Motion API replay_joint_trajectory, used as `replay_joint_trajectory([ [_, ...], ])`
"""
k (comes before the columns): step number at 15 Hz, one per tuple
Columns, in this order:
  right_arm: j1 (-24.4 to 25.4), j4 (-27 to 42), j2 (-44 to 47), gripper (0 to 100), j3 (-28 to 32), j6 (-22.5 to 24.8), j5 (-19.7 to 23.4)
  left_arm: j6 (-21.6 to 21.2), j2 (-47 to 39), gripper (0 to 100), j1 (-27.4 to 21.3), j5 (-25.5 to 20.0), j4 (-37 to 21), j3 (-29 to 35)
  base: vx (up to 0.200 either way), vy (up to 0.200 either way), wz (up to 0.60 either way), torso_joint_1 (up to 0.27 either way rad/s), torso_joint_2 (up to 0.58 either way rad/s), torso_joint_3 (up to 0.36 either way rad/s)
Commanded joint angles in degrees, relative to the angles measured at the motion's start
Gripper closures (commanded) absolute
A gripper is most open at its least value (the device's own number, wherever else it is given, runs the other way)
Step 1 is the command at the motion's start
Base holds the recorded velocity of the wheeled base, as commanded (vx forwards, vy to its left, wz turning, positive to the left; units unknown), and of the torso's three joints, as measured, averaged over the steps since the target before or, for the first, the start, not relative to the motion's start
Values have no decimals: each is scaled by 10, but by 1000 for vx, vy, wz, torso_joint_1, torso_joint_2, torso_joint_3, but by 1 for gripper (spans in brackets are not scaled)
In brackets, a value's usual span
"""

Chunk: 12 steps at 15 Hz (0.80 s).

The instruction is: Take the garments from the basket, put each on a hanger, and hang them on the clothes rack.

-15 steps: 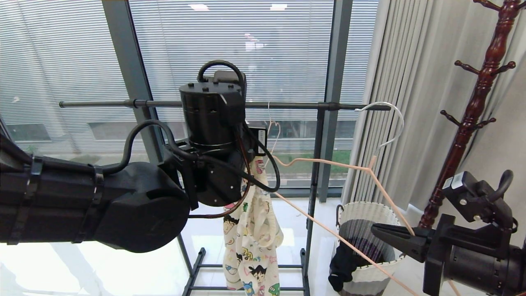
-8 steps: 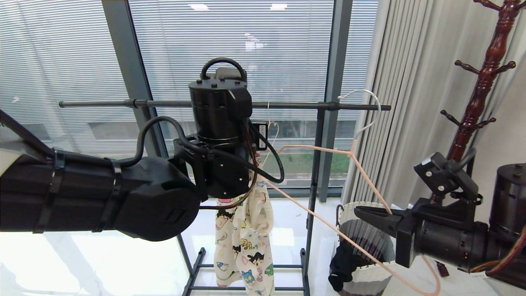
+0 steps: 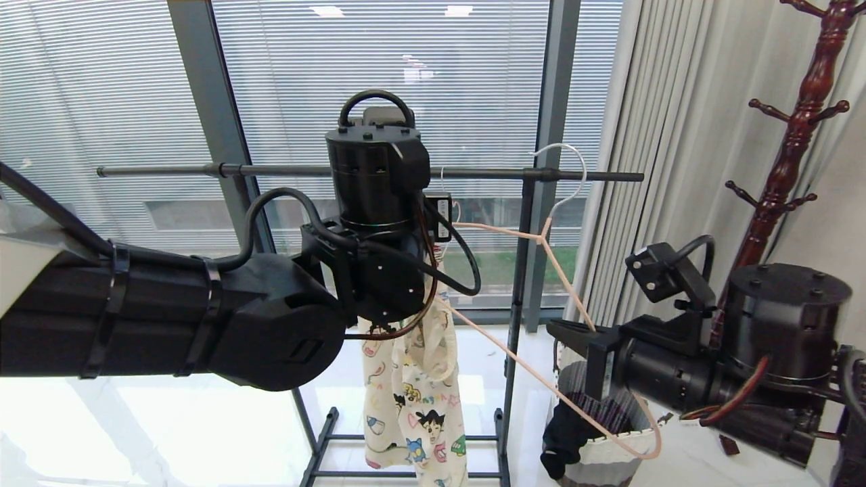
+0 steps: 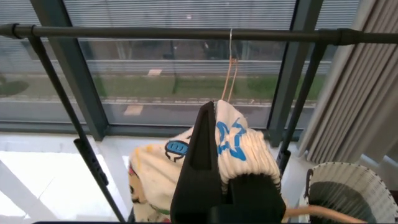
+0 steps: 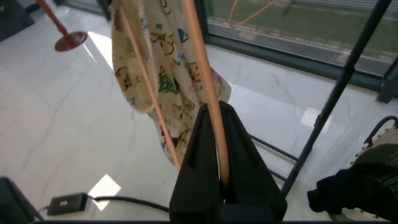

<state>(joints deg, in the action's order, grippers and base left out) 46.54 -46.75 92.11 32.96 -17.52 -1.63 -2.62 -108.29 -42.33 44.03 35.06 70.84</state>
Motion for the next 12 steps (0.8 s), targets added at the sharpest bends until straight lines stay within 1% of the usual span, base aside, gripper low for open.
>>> replay_joint_trajectory([
  [1,31,-18,58,100,27,-17,-21,0,0,100,-6,0,0,2,0,0,0,0,0,0],
  [4,37,-17,80,100,61,-18,-22,19,0,100,-28,1,-3,4,0,0,0,0,0,0],
  [7,45,-18,91,100,68,-18,-26,32,0,100,-50,0,-17,26,0,0,0,0,0,0],
  [10,46,-18,99,100,69,-19,-42,32,5,100,-50,0,-30,48,0,0,0,0,0,0],
  [12,46,-18,100,100,69,-22,-43,40,20,100,-48,0,-32,46,0,0,0,0,0,0],
])
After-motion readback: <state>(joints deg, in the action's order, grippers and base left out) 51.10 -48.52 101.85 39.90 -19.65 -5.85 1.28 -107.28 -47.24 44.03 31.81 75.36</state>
